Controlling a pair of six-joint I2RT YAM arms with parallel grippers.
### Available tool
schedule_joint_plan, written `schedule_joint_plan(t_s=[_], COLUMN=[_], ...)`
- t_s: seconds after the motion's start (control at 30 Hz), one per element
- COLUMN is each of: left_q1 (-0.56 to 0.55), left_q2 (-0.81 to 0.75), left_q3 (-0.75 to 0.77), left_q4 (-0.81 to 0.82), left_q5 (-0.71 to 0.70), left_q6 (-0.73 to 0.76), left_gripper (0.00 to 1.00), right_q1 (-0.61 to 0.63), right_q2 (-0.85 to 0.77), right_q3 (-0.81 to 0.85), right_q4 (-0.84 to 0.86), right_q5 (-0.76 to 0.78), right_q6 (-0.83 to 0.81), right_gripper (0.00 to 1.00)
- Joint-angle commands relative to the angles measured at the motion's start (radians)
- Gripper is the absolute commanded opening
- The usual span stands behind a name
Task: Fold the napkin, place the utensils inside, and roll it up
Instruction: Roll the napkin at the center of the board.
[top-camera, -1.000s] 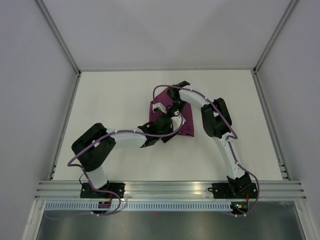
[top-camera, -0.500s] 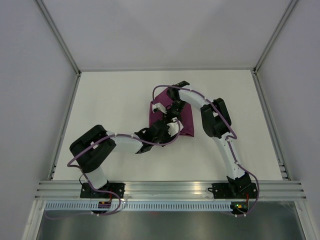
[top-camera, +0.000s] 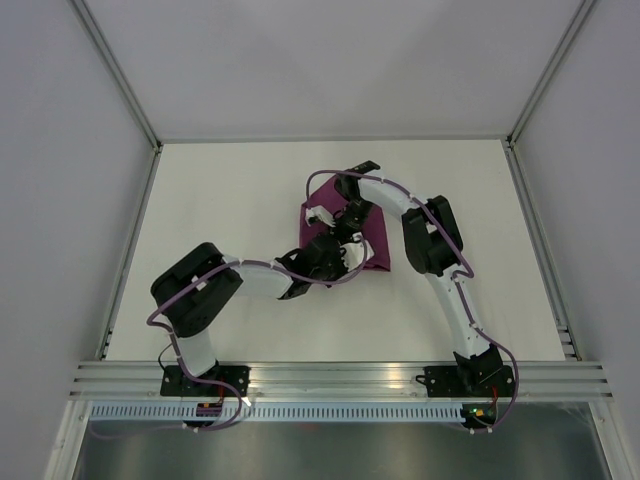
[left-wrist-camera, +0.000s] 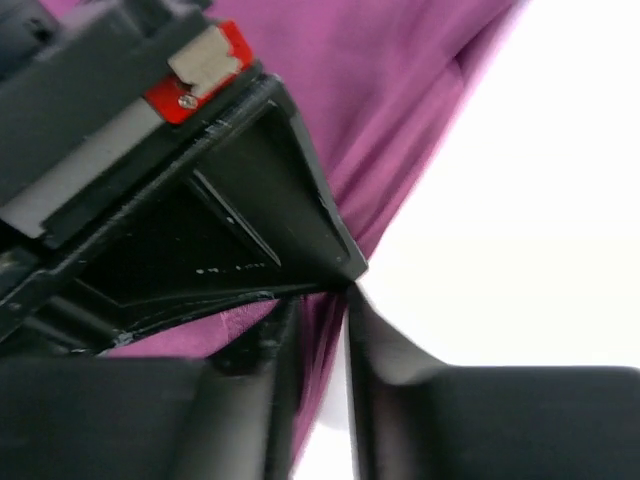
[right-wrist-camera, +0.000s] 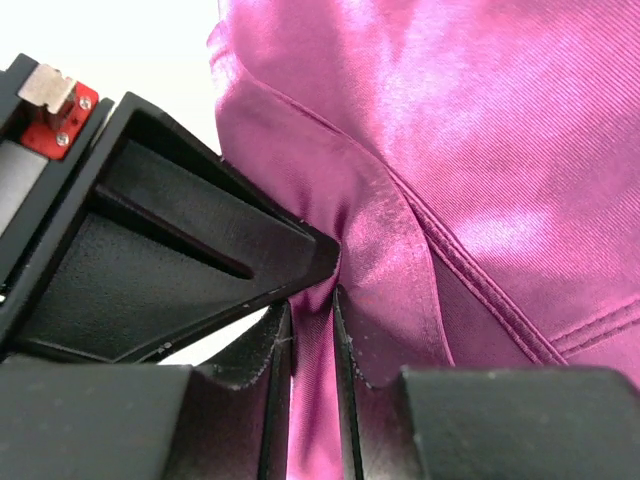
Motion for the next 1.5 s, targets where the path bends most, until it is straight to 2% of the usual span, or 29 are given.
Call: schedule_joint_plan(t_s=[0.0,0.1,0.2,0.27,0.3,0.43,0.53,0.77,1.1,1.33,1.47], left_q1=[0.021,0.024,0.030,0.039,0.044,0.078,0.107,0.163,0.223,0.269,0.292], left_q2=[0.062,0.079,0.091,0.099,0.101,0.101,0.101,0.137,0.202,0.237,0.271], left_q3=[0.034,0.061,0.092,0.101,0.106,0.123,0.129,0.201,0.313,0.356,0.391], left_q4=[-0.091,-0.138,-0.181,-0.195,-0.204,-0.233,-0.244,-0.335,-0.470,-0.523,-0.556], left_q5=[0.052,0.075,0.096,0.119,0.130,0.217,0.277,0.388,0.553,0.667,0.740], left_q6=[0.001,-0.003,-0.009,-0.014,-0.016,-0.048,-0.065,-0.094,-0.131,-0.149,-0.164], left_gripper=[0.22,0.12,0.06,0.02,0.02,0.02,0.02,0.02,0.02,0.02,0.02], right_q1=[0.012,0.010,0.010,0.007,0.004,-0.011,-0.036,-0.086,-0.168,-0.229,-0.264], right_q2=[0.120,0.117,0.105,0.091,0.085,0.036,-0.026,-0.191,-0.383,-0.460,-0.553], right_q3=[-0.047,-0.048,-0.056,-0.062,-0.060,-0.083,-0.122,-0.227,-0.376,-0.399,-0.534], right_q4=[0.081,0.079,0.085,0.090,0.091,0.117,0.157,0.238,0.566,0.656,0.821], right_q5=[0.185,0.179,0.172,0.162,0.144,0.103,0.048,-0.006,-0.013,-0.042,-0.023], right_q6=[-0.060,-0.057,-0.054,-0.045,-0.034,0.013,0.049,0.115,0.302,0.350,0.395], right_gripper=[0.15,0.15,0.17,0.23,0.30,0.46,0.55,0.61,0.67,0.71,0.74])
